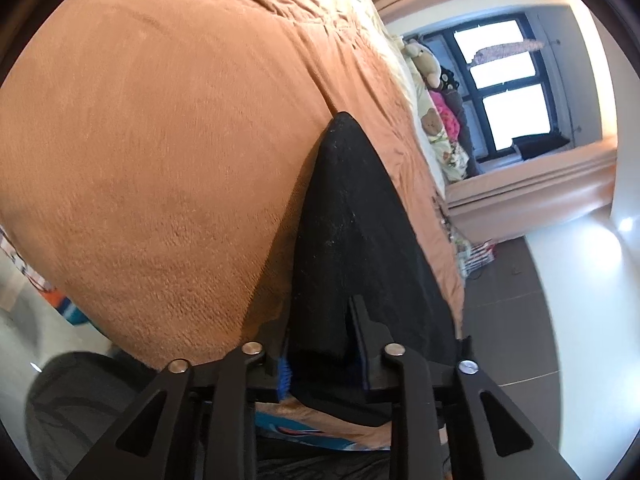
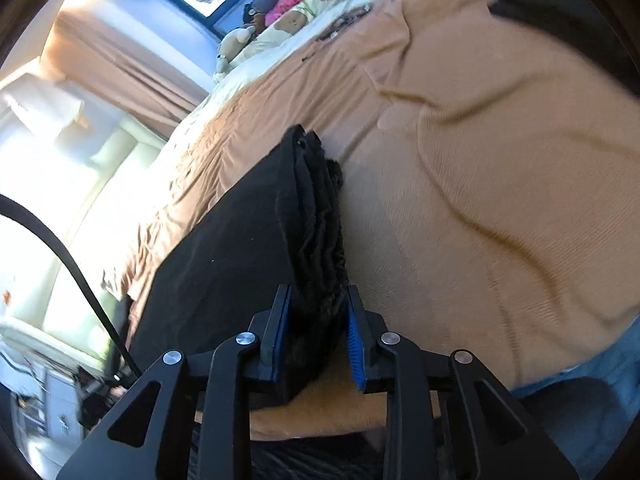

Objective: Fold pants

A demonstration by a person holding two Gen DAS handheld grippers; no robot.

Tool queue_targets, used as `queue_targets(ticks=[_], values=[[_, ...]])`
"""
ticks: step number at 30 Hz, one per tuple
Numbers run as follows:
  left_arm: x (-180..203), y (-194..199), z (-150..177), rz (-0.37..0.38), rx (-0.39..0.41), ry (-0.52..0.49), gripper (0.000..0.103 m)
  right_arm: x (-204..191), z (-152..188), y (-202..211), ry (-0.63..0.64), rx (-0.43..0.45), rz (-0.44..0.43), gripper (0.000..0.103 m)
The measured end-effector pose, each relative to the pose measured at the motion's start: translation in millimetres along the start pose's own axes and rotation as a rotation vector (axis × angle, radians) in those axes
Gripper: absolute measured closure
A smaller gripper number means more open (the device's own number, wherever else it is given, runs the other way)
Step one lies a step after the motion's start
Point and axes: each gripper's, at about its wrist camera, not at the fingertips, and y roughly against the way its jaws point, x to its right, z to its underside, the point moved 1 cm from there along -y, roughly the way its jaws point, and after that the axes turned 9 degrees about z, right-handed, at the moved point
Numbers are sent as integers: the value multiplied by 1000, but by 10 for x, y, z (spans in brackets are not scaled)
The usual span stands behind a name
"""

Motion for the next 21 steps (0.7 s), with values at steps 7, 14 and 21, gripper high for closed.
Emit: queue_targets(ticks=[7,14,21], values=[[-115,18,139,49,9,42,67,-203,67,484,86,99,87,79],[-67,-167,160,65,-13,30,59,-728,188,581,200,114,55,79],[-13,-229,121,58,-1,25,60,-1310,386,304,305,35,19,79]])
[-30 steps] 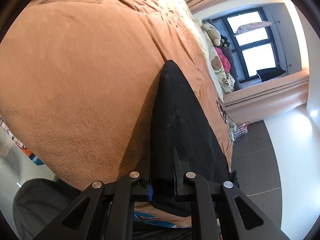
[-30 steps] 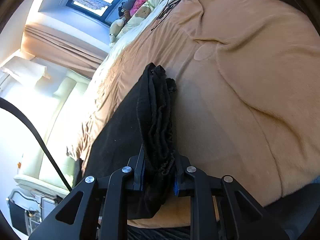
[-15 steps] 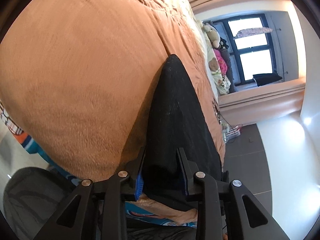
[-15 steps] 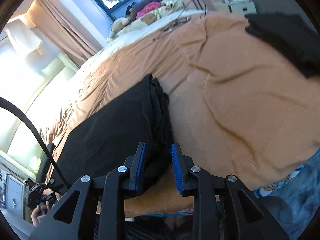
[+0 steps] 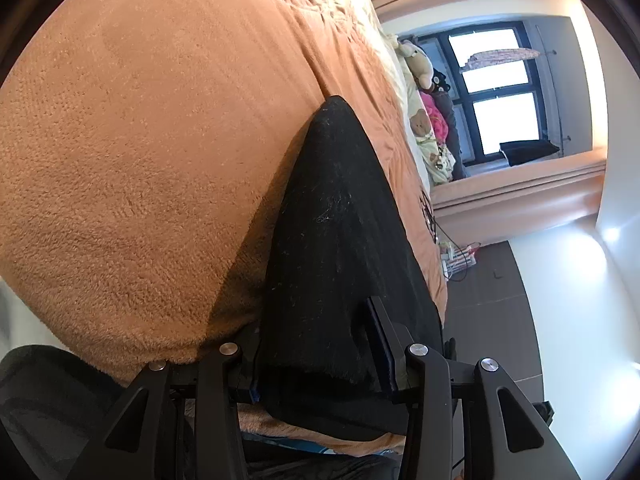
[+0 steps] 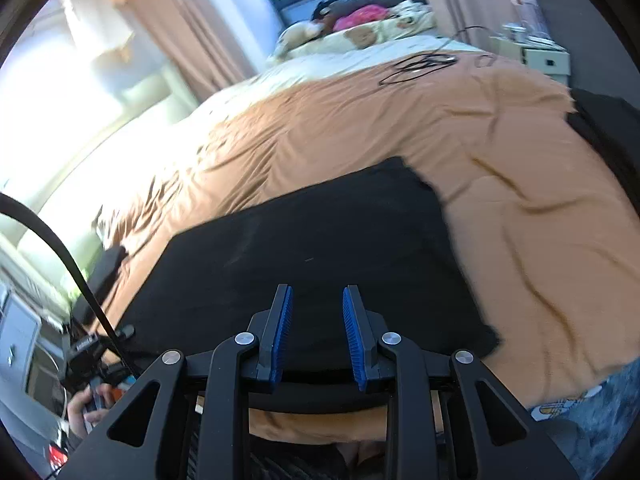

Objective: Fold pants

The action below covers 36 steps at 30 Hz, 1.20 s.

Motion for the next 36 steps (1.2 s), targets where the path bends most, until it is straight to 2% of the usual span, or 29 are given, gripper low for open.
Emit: queue_targets(ticks=[9,15,21,28,32,36], values=[[15,71,-6,32,5,12,62,-637,-16,-383,104,-103,-42,79],[37,120,8,44,23,8,62,-796,-237,-818,153,-155,-51,79],[92,107,15,16,23,-12,62,-898,-348,-1109,184,-192,-38,79],[16,106,21,27,27,19,62,-1019,-108,-1283,197,-283,-16,80],[-18,96,22,24,26,30,62,-1084,58,-1234,221,-292,-32,80],[-34,97,35,22,33,43,62,-1089,-40,-1162,211,-302,-51,81]])
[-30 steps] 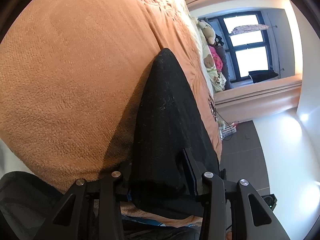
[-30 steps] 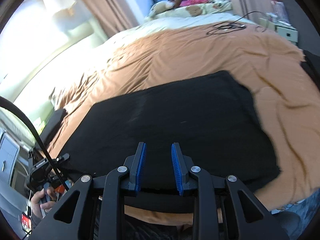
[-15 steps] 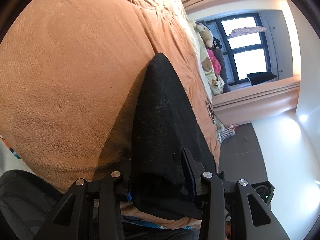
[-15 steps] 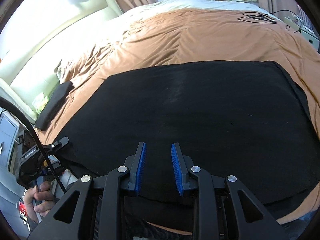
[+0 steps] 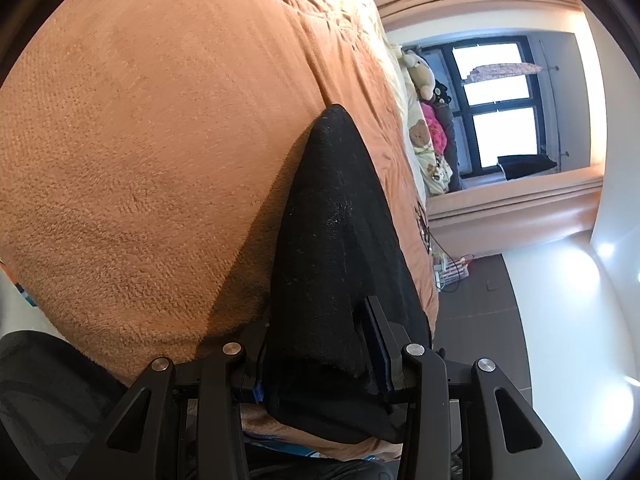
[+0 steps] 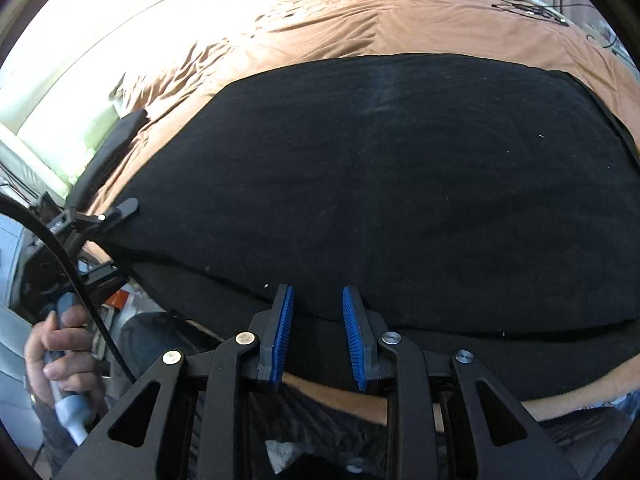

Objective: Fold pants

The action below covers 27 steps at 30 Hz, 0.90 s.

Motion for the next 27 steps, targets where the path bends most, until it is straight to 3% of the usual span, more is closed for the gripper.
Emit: queue_targets(ticks=[7,15,27], values=[[31,-20,-18,-11,12,19,62,55,-351,108,-7,51,23,81],[7,2,-71,-32,51,55,61,137,-696,-248,-39,-14,40,81],[32,-38,-74,-82,91,101,60,216,-1142,-521,-53,-42,66,83]])
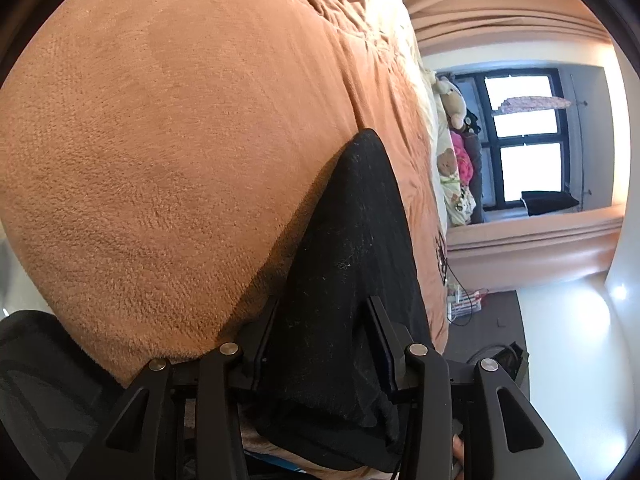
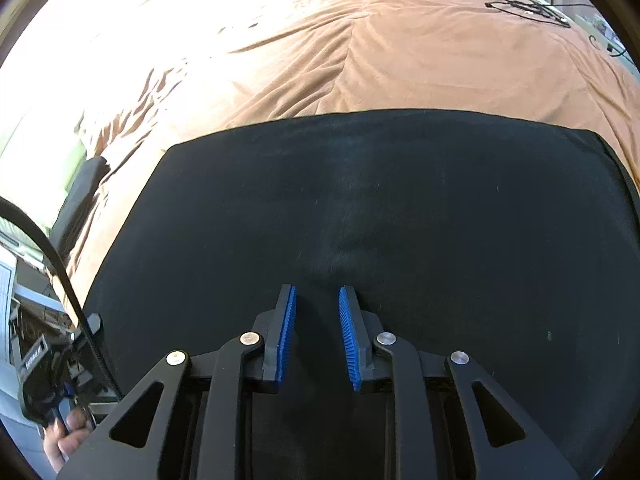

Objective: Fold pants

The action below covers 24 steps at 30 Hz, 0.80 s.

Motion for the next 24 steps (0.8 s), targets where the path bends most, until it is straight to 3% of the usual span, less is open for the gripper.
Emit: queue_targets(ticks=[13,24], values=[[17,-23,8,-29,15,25,60,57,-482,-280,-15,-40,38,85],[-28,-12,-2,-10,13,39,60,-20,-858,-494,2,-34,90,85]])
